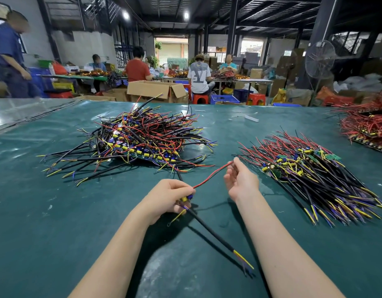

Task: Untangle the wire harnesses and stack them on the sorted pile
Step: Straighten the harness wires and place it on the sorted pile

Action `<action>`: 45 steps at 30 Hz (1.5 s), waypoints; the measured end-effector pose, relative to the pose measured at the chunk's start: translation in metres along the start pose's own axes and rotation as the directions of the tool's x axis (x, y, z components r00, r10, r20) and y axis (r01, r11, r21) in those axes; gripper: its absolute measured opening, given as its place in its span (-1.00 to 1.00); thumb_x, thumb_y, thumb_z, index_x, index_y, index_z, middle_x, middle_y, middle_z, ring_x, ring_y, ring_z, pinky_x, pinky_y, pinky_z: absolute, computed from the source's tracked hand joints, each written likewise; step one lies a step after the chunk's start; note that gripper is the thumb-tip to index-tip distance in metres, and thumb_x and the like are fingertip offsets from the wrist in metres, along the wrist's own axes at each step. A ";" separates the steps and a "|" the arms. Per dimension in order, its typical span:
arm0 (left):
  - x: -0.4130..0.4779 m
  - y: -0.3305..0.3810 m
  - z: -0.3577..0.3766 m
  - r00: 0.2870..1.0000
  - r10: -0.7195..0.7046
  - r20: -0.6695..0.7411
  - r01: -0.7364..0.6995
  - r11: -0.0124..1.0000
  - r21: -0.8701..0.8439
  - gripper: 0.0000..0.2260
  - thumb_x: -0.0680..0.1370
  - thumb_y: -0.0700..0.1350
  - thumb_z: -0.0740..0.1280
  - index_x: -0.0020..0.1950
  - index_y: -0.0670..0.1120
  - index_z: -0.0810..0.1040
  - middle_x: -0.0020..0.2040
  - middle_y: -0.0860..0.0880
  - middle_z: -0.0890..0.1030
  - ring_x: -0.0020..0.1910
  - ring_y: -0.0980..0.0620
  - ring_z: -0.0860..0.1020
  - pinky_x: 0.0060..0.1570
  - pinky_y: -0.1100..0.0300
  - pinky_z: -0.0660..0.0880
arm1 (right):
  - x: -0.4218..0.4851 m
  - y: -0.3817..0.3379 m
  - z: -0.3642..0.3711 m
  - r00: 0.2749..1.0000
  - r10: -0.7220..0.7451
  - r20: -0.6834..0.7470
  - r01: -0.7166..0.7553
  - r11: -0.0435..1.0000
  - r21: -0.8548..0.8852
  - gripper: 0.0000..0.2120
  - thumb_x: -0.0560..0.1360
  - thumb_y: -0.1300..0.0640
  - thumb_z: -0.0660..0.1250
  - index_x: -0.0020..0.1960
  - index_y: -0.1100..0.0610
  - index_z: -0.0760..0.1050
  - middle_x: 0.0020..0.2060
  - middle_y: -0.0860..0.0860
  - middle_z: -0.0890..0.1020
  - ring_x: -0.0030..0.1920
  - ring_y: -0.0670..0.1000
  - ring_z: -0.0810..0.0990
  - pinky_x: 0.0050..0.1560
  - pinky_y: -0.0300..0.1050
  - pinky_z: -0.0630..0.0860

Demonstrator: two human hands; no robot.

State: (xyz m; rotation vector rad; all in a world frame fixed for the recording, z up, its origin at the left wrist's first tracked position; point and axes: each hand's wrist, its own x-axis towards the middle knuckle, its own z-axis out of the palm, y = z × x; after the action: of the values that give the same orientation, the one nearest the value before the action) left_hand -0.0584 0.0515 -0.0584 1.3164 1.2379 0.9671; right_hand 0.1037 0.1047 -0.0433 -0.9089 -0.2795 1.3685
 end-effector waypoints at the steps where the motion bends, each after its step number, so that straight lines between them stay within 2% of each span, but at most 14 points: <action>1: 0.001 0.000 -0.002 0.999 -0.008 -0.051 0.006 0.999 -0.042 -0.87 0.52 -0.24 0.32 -0.22 -0.15 0.58 -0.38 -0.02 0.56 -0.47 0.11 0.56 -0.51 0.35 0.44 | 0.000 0.001 0.000 1.000 -0.005 0.014 0.004 0.999 0.034 -0.72 0.53 0.15 0.29 -0.32 0.24 0.42 -0.58 0.02 0.53 -0.58 -0.12 0.50 -0.63 -0.35 0.42; 3: 0.001 -0.001 -0.004 0.987 -0.026 -0.158 0.001 0.988 -0.157 -0.88 0.49 -0.25 0.35 -0.25 -0.16 0.57 -0.40 -0.02 0.59 -0.45 0.10 0.60 -0.49 0.35 0.47 | -0.004 0.009 0.004 0.998 -0.012 0.063 0.011 1.000 0.019 -0.72 0.53 0.14 0.29 -0.29 0.26 0.43 -0.47 0.08 0.51 -0.51 -0.05 0.53 -0.55 -0.30 0.51; 6: 0.003 -0.001 -0.005 0.967 -0.065 -0.245 -0.006 0.960 -0.278 -0.89 0.48 -0.24 0.37 -0.25 -0.14 0.56 -0.46 0.05 0.60 -0.46 0.13 0.61 -0.46 0.36 0.46 | -0.016 0.029 0.012 0.977 0.026 0.212 0.015 0.982 -0.187 -0.77 0.51 0.18 0.32 -0.30 0.24 0.45 -0.62 0.00 0.50 -0.63 -0.11 0.48 -0.54 -0.30 0.50; 8: 0.004 0.002 -0.004 0.955 -0.078 -0.287 -0.028 0.937 -0.348 -0.91 0.47 -0.25 0.36 -0.24 -0.16 0.55 -0.47 0.03 0.60 -0.48 0.12 0.60 -0.47 0.35 0.50 | -0.024 0.039 0.017 0.942 0.052 0.331 0.059 0.947 -0.317 -0.78 0.51 0.19 0.32 -0.30 0.22 0.48 -0.62 -0.04 0.51 -0.61 -0.14 0.48 -0.51 -0.32 0.50; 11: 0.005 0.006 -0.004 0.945 -0.090 -0.313 -0.054 0.905 -0.421 -0.90 0.48 -0.29 0.34 -0.25 -0.19 0.54 -0.49 -0.01 0.60 -0.53 0.12 0.57 -0.52 0.36 0.47 | -0.031 0.045 0.019 0.876 0.080 0.475 0.160 0.882 -0.443 -0.81 0.50 0.29 0.31 -0.30 0.21 0.49 -0.53 -0.01 0.52 -0.56 -0.17 0.47 -0.47 -0.36 0.47; 14: 0.003 0.006 -0.006 0.945 -0.104 -0.308 -0.044 0.898 -0.437 -0.90 0.47 -0.30 0.34 -0.24 -0.19 0.55 -0.49 -0.02 0.61 -0.54 0.13 0.56 -0.52 0.37 0.47 | -0.036 0.048 0.018 0.847 0.112 0.519 0.174 0.865 -0.471 -0.81 0.50 0.33 0.28 -0.28 0.22 0.51 -0.56 -0.04 0.48 -0.56 -0.19 0.43 -0.49 -0.39 0.41; 18: 0.004 0.004 -0.003 0.950 -0.105 -0.293 -0.033 0.902 -0.430 -0.92 0.47 -0.31 0.34 -0.23 -0.20 0.56 -0.46 -0.03 0.61 -0.53 0.13 0.57 -0.51 0.38 0.48 | -0.040 0.052 0.021 0.889 0.057 0.454 0.174 0.875 -0.451 -0.78 0.47 0.39 0.28 -0.33 0.22 0.49 -0.54 0.02 0.46 -0.59 -0.17 0.39 -0.53 -0.38 0.37; 21: 0.005 0.005 0.001 0.962 -0.094 -0.257 -0.028 0.900 -0.435 -0.91 0.47 -0.31 0.34 -0.24 -0.20 0.55 -0.47 -0.03 0.60 -0.53 0.13 0.57 -0.51 0.38 0.47 | -0.036 0.046 0.023 0.929 -0.001 0.370 0.147 0.919 -0.367 -0.74 0.46 0.43 0.27 -0.34 0.19 0.49 -0.58 -0.04 0.50 -0.60 -0.17 0.45 -0.54 -0.36 0.41; 25: 0.004 0.005 0.002 0.989 -0.093 -0.114 0.043 0.922 -0.384 -0.87 0.48 -0.30 0.32 -0.27 -0.19 0.54 -0.49 -0.03 0.56 -0.53 0.11 0.54 -0.54 0.36 0.44 | -0.027 0.039 0.019 0.953 -0.035 0.302 0.116 0.960 -0.256 -0.75 0.47 0.45 0.26 -0.33 0.23 0.46 -0.64 -0.04 0.50 -0.63 -0.15 0.47 -0.52 -0.34 0.50; 32: 0.002 0.008 -0.002 0.991 -0.105 0.086 0.126 0.944 -0.304 -0.83 0.51 -0.29 0.30 -0.29 -0.19 0.51 -0.49 -0.03 0.57 -0.51 0.11 0.56 -0.54 0.38 0.42 | -0.013 0.023 0.013 0.969 -0.133 0.207 0.172 0.969 -0.180 -0.75 0.44 0.49 0.27 -0.34 0.24 0.44 -0.65 -0.06 0.52 -0.61 -0.18 0.50 -0.54 -0.36 0.47; 38: 0.000 0.007 -0.006 0.987 -0.082 0.136 0.119 0.948 -0.296 -0.81 0.50 -0.31 0.29 -0.32 -0.18 0.54 -0.49 -0.04 0.56 -0.50 0.11 0.55 -0.57 0.39 0.40 | -0.010 0.021 0.011 0.973 -0.137 0.188 0.159 0.982 -0.106 -0.75 0.44 0.47 0.28 -0.33 0.21 0.44 -0.63 -0.07 0.52 -0.60 -0.18 0.50 -0.54 -0.36 0.48; 42: -0.001 0.009 -0.004 0.980 -0.088 0.178 0.135 0.953 -0.272 -0.67 0.48 -0.29 0.29 -0.48 -0.12 0.61 -0.49 -0.02 0.56 -0.51 0.12 0.55 -0.61 0.41 0.35 | -0.005 0.016 0.009 0.981 -0.127 0.146 0.136 0.989 -0.056 -0.77 0.44 0.47 0.29 -0.32 0.22 0.45 -0.63 -0.06 0.53 -0.60 -0.16 0.51 -0.54 -0.36 0.48; 45: -0.003 0.009 -0.003 0.982 -0.098 0.161 0.140 0.950 -0.280 -0.74 0.49 -0.29 0.29 -0.39 -0.14 0.58 -0.49 -0.03 0.56 -0.50 0.11 0.56 -0.60 0.41 0.36 | -0.001 0.017 0.006 0.991 -0.101 0.091 0.102 0.995 -0.006 -0.77 0.45 0.45 0.29 -0.30 0.21 0.44 -0.65 -0.05 0.52 -0.62 -0.16 0.50 -0.55 -0.35 0.48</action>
State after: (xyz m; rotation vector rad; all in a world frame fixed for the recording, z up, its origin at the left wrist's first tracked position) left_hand -0.0608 0.0500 -0.0489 1.0493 1.0087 0.9109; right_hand 0.0869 0.1049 -0.0508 -0.8315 -0.3975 1.3166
